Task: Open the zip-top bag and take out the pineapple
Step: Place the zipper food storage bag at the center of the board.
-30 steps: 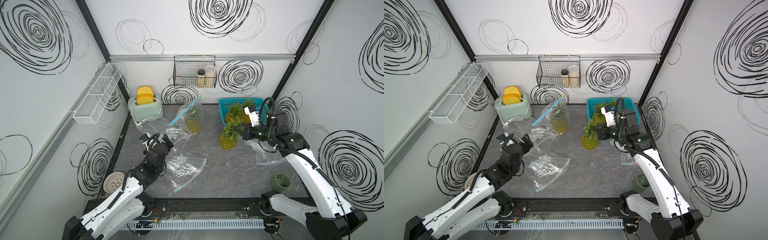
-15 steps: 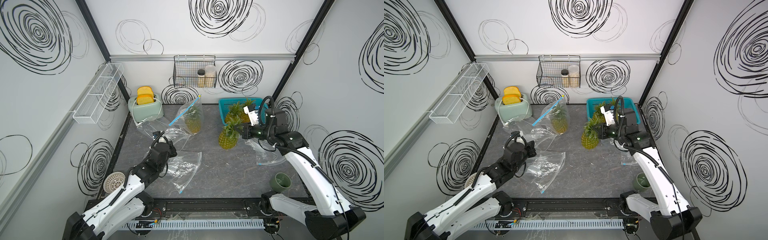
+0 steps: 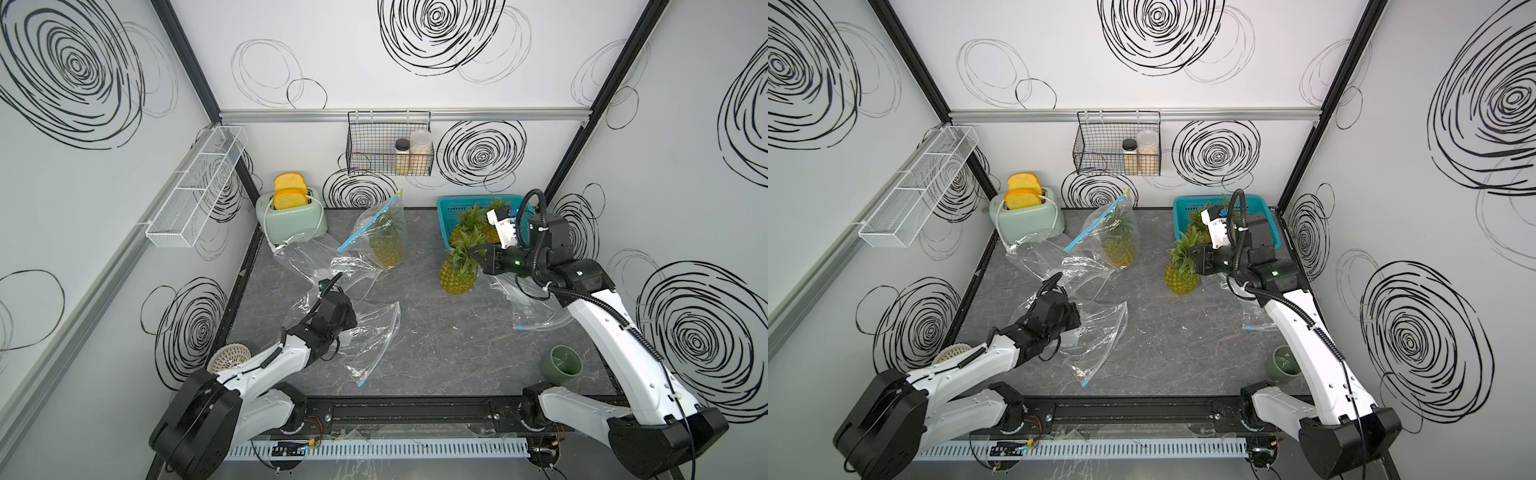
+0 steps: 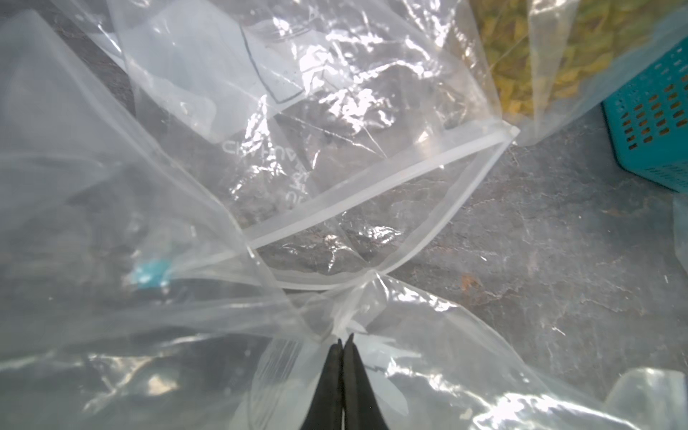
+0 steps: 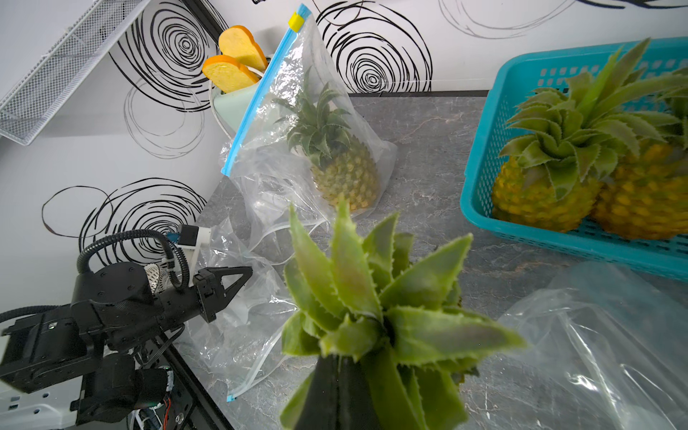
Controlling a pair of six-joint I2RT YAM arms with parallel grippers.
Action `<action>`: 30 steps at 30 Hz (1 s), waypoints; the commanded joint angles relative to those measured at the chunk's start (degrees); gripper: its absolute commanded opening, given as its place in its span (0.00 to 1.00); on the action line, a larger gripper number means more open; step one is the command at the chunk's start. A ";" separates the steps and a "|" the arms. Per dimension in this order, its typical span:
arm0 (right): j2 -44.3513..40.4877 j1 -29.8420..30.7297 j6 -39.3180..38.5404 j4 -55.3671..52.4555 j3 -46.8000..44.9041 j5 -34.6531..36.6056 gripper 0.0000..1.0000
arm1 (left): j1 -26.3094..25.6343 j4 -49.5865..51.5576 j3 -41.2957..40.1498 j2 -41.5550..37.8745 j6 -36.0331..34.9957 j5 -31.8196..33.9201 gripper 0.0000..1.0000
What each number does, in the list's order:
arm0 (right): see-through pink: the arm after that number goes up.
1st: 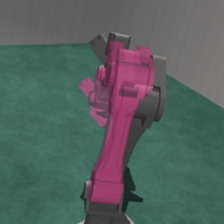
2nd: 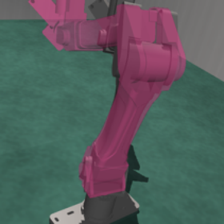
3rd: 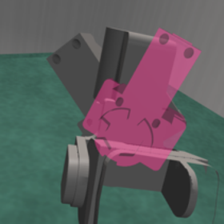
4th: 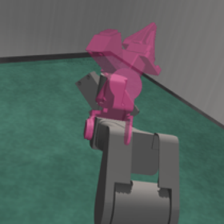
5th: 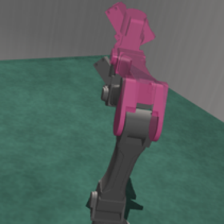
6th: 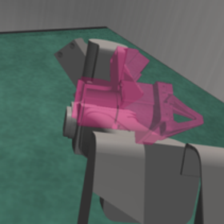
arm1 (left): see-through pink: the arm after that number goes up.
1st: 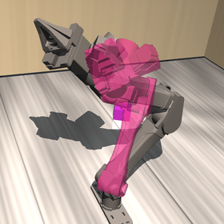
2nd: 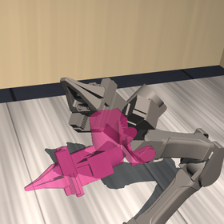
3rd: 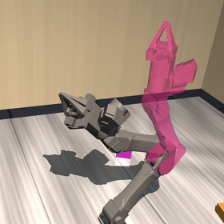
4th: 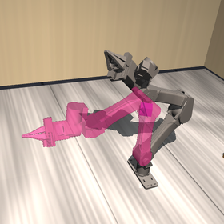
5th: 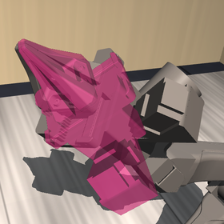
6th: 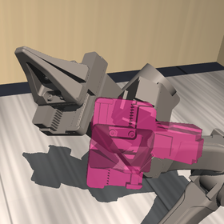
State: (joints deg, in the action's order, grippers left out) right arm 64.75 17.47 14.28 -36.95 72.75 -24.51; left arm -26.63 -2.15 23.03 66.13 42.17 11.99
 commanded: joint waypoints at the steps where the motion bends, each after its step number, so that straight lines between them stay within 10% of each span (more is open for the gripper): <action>1: -0.39 -0.20 -1.01 3.55 2.59 0.02 0.00 | 2.19 -7.62 -0.18 3.12 1.42 -1.48 0.07; 30: 11.13 -17.06 -4.63 4.50 21.19 10.67 0.00 | 5.16 -11.12 2.28 12.61 3.26 -5.40 0.00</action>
State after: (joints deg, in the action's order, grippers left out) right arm 75.20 2.63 10.87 -38.06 90.65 -15.55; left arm -21.32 -13.13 23.83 77.95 45.28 6.46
